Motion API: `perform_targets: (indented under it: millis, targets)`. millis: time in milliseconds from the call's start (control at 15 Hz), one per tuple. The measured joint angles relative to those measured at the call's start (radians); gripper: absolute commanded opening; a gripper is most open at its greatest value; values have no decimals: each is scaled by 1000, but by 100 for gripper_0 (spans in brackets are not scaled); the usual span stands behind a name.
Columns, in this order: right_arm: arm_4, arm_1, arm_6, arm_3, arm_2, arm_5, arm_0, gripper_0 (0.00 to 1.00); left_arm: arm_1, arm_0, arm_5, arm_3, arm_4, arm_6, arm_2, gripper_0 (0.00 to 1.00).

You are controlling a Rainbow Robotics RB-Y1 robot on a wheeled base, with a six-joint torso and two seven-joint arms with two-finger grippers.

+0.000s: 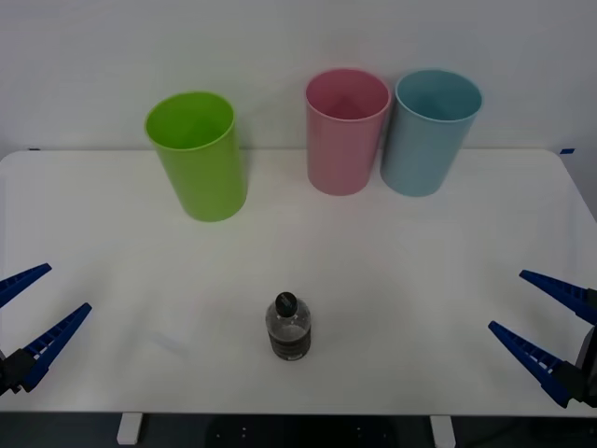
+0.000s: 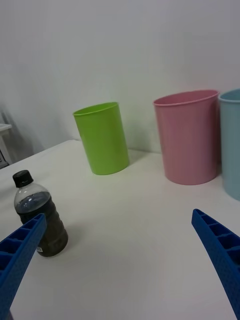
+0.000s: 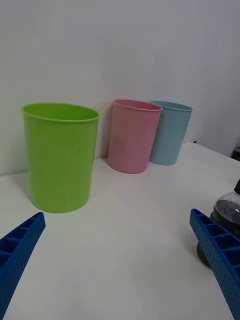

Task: Grasp the object on the table and drop it into the matching bin: aluminum can to the light blue bin, PET bottle to the pink bin.

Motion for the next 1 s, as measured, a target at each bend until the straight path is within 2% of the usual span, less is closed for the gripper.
perform_targets:
  millis: [200,467,800,1000]
  targets:
    - [1,-15,34,-1,55,-4,-5,100,0,0,0,0,0,0,0,100]
    - [22,-35,160,17,117,-3,-28,100,0,0,0,0,0,0,0,100]
    - [65,-56,218,118,198,-58,-116,100,0,0,0,0,0,0,0,100]
    - [68,-57,233,190,284,-52,-182,100,0,0,0,0,0,0,0,100]
